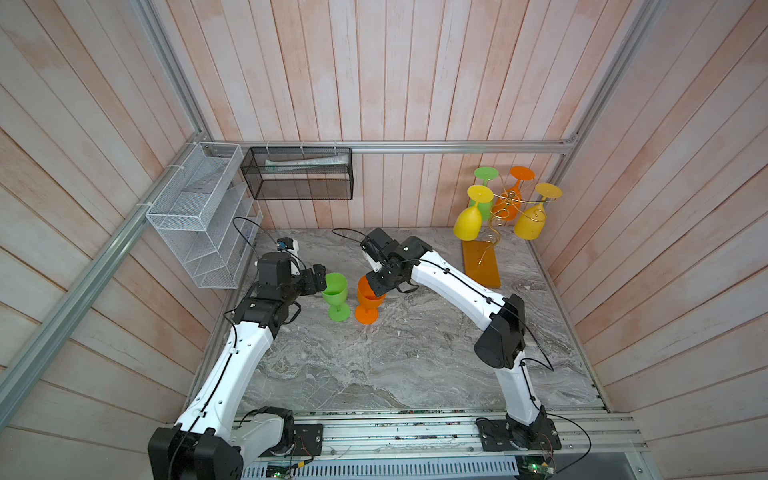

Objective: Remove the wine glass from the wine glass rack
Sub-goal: 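Lower the orange glass upright beside the green glass with the right gripper, then open the right gripper and raise it toward the rack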

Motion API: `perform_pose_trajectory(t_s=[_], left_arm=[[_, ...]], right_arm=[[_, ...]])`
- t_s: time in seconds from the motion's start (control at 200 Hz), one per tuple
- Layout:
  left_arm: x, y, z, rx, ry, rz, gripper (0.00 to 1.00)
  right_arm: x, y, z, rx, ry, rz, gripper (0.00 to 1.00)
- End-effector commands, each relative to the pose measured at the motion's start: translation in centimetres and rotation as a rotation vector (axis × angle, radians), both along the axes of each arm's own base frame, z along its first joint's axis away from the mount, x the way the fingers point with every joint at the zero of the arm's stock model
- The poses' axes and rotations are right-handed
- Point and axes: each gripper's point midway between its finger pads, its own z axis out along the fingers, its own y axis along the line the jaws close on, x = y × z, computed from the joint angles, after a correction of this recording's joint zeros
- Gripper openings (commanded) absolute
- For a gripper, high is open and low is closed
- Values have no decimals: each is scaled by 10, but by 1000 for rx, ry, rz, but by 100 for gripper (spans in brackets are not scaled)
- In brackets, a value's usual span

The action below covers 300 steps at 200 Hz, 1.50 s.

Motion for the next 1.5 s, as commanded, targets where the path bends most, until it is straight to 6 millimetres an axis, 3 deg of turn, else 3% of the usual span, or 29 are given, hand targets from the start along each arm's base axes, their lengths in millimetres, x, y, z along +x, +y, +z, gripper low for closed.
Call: perform_pose_trajectory(t_s=[0.0,0.425,0.82,0.975,1.145,1.33,1.495], left_arm=[[-1,0,10,3,-51,-18,95],[-5,8,13,19,-71,11,95],[-6,9,16,19,-88,15,96],[-8,8,18,20,-99,8,97],[-12,3,23,16,-129,-26,99],[-13,-2,25,9,-143,-57,100],[-15,-8,26,-7,-153,-89,100]], right_arm=[[-3,-6,-10,-71,14,5,0],[5,-4,-25,-116,14,9,5],[13,-2,-6,-91,-49,-3,22],[21,-4,21,-59,-126,-23,34],[27,-15,70,-4,-245,-72,45],[32,-39,127,66,-398,-141,54],[43,-81,175,216,-502,-268,55]])
